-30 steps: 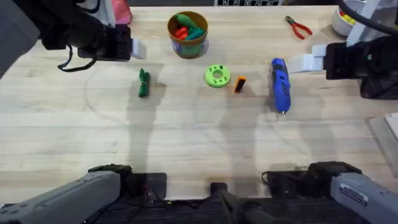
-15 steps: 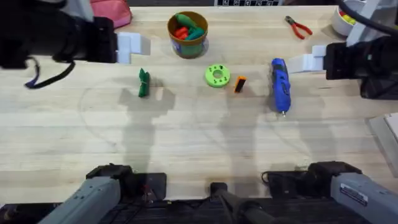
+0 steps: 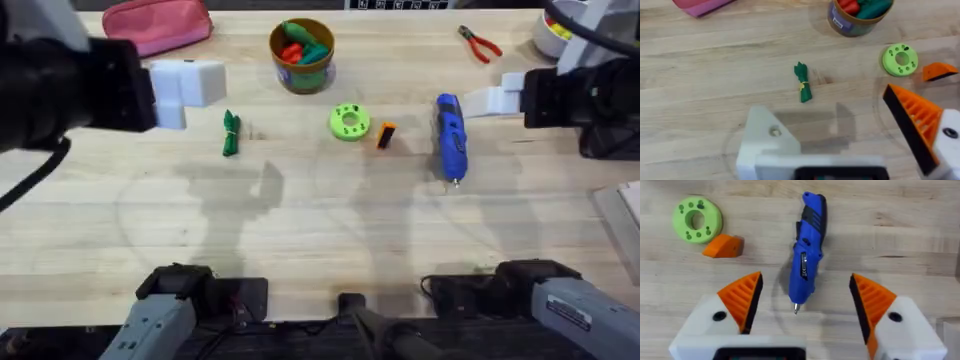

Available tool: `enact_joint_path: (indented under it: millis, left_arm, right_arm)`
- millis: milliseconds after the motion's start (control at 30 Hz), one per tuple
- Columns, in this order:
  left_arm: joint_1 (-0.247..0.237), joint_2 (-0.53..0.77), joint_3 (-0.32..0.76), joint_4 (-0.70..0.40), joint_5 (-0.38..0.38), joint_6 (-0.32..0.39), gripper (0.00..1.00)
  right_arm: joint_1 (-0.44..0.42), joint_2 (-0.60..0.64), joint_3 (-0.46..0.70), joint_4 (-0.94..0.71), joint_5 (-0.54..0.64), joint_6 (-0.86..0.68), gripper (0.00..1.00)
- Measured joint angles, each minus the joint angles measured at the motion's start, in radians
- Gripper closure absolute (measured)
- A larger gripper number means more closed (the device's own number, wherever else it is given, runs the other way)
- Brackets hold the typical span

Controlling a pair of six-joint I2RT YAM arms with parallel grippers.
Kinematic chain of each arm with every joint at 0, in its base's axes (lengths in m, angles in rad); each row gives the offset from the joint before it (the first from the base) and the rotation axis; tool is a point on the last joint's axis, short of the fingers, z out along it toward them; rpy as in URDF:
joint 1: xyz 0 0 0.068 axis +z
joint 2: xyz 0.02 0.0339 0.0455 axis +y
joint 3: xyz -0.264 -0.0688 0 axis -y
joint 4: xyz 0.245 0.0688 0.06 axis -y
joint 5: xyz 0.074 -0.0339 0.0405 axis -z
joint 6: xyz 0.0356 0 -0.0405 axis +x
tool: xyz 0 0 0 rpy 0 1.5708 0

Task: Pick up the gripper from the table and insert it into the empty holder that is missing its gripper. Then pick up a screw, insert it into the mounting hole, and use the screwdriver to tighten it. Finally, clean up the table by picking up the vegetable and placing it into the bucket.

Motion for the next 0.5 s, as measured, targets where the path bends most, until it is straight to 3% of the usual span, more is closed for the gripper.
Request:
enact_joint_path:
  millis: [333, 500]
  left_arm:
    - [0.0, -0.021, 0.0, 0.079, 0.009, 0.0, 0.015]
    - [0.0, 0.005, -0.001, 0.132, 0.04, 0.041, 0.015]
  right_arm:
    - [0.0, 0.0, 0.0, 0.0, 0.0, 0.0, 0.007]
    - [0.0, 0.0, 0.0, 0.0, 0.0, 0.0, 0.007]
